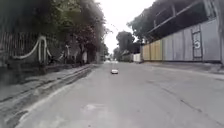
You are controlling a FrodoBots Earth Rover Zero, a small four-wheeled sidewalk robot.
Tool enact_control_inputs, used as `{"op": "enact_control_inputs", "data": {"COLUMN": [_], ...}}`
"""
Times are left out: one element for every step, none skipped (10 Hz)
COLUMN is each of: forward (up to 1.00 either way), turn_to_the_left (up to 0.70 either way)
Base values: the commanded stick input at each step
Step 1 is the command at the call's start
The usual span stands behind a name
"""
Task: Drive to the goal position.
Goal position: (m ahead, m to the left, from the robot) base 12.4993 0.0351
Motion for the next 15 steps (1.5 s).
{"op": "enact_control_inputs", "data": {"forward": [1.00, 1.00, 1.00, 1.00, 1.00, 1.00, 1.00, 1.00, 1.00, 1.00, 1.00, 1.00, 1.00, 1.00, 1.00], "turn_to_the_left": [0.00, 0.00, 0.00, 0.00, 0.00, 0.00, 0.00, 0.00, 0.00, 0.00, 0.00, 0.00, 0.00, 0.00, 0.00]}}
